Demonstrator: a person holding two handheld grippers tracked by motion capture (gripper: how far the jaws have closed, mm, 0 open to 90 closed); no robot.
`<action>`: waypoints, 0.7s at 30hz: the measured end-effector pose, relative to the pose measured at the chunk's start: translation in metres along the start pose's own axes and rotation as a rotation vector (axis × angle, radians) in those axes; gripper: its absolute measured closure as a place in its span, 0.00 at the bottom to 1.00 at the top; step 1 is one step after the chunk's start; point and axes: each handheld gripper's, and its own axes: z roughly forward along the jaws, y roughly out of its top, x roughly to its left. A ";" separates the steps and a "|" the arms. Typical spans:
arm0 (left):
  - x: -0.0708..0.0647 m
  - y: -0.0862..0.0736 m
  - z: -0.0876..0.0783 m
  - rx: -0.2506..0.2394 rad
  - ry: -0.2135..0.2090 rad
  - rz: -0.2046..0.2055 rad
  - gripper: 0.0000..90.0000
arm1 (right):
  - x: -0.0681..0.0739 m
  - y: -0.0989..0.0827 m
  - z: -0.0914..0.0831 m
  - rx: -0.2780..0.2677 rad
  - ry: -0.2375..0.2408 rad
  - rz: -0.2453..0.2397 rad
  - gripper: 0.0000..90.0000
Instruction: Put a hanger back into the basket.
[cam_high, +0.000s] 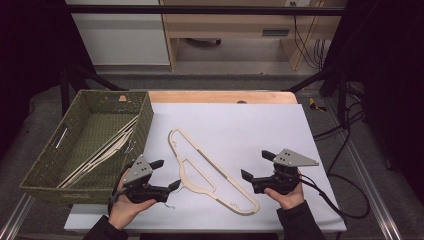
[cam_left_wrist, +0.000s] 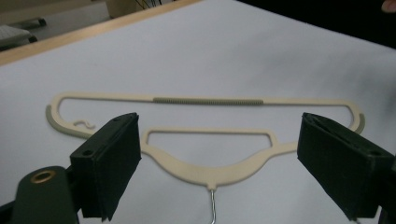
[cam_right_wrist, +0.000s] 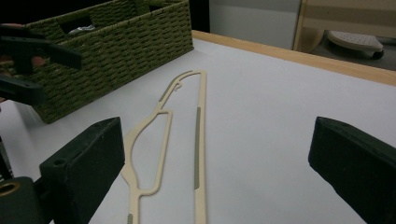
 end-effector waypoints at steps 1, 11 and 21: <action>0.001 -0.004 0.004 0.015 0.001 -0.005 0.16 | 0.002 0.000 0.002 0.005 0.004 -0.004 0.04; 0.008 -0.029 0.032 0.141 0.005 -0.035 0.29 | 0.008 -0.003 0.008 0.022 0.034 -0.007 0.05; 0.011 -0.044 0.046 0.227 -0.005 -0.029 0.49 | 0.013 -0.006 0.016 0.047 0.040 -0.008 0.05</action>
